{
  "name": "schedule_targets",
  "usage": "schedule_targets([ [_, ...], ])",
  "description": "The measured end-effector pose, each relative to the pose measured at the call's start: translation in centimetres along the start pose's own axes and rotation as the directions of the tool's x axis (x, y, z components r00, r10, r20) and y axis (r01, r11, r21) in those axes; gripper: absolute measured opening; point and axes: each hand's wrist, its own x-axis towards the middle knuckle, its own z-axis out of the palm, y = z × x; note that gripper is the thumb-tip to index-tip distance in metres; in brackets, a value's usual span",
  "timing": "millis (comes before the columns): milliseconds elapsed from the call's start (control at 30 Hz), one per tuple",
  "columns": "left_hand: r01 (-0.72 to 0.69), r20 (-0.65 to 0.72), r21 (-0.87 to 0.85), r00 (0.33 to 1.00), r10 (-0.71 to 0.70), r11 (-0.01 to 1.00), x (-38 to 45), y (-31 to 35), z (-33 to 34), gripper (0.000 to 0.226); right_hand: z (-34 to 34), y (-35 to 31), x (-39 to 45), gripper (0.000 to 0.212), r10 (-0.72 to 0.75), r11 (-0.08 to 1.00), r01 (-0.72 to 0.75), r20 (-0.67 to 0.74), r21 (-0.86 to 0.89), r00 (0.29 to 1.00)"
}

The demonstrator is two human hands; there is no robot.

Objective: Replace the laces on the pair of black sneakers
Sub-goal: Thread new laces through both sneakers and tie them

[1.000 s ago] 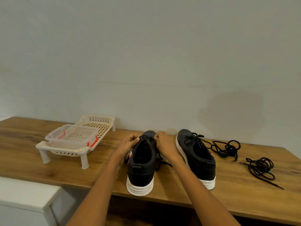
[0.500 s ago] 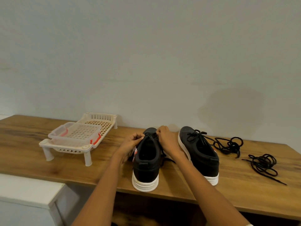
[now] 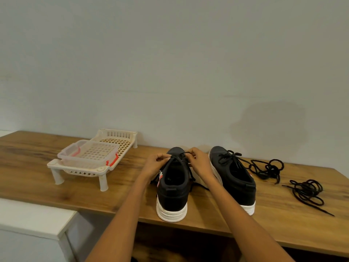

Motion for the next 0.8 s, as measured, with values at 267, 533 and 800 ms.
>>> schedule_targets([
  [267, -0.045, 0.006, 0.156, 0.999, 0.045, 0.987, 0.6, -0.3, 0.2, 0.010, -0.7, -0.6, -0.6, 0.018, 0.059, 0.984, -0.047, -0.060, 0.174, 0.996],
  [533, -0.032, 0.019, 0.083, 0.999, 0.030, 0.996, -0.2, 0.1, 0.3, 0.020, -1.2, -1.0, -0.5, 0.021, -0.103, 0.991, 0.118, 0.191, -0.068, 0.976],
  [800, -0.049, 0.022, 0.075, 0.999, 0.048, 0.996, 0.6, -0.6, 0.0, 0.021, -0.8, -1.2, -0.9, 0.011, -0.126, 0.968, 0.137, 0.066, -0.209, 0.990],
])
